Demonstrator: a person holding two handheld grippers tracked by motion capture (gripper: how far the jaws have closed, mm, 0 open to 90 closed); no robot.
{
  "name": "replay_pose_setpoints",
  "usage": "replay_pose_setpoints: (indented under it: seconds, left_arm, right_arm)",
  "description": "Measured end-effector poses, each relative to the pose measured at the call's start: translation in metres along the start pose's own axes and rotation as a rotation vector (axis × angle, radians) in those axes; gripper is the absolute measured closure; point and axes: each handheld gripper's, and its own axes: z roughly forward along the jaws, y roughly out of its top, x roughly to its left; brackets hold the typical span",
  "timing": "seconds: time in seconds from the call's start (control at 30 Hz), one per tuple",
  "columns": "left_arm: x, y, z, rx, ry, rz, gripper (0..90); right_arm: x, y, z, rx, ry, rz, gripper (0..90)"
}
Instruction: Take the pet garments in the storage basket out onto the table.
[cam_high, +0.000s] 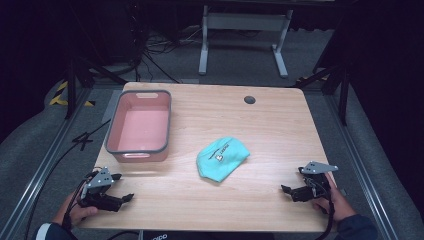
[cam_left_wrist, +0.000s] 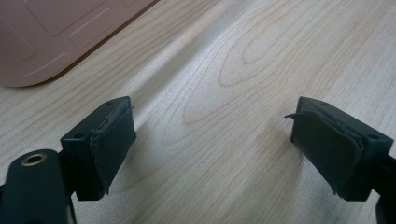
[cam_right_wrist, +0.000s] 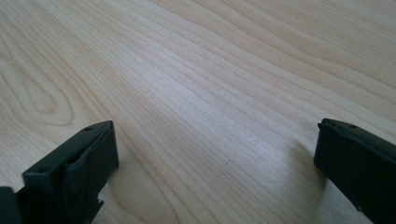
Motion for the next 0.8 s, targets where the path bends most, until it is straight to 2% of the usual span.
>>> replay_pose_setpoints:
  seconds: [0.2,0.27,0.47,0.8]
  left_arm:
    - [0.0,0.0002,0.0001,0.0,0.004,-0.001,12.9]
    - [0.0005,0.0016,-0.0002,0.019,0.005,0.007,12.0]
    - [-0.0004,0.0024,0.003,0.008,0.002,-0.007,9.6]
    - [0.0,0.0036,0.0038,0.012,0.013,-0.002,7.5]
  right_arm:
    - [0.0001,0.0001,0.0001,-0.001,0.001,0.002,0.2]
    - [0.0,0.0001,0.0001,0.0,0.001,0.001,0.2]
    - [0.0001,0.0,0.0,0.0,0.0,0.001,0.2]
    - [0.0005,-0.0001,-0.0002,0.0,-0.004,0.004,0.2]
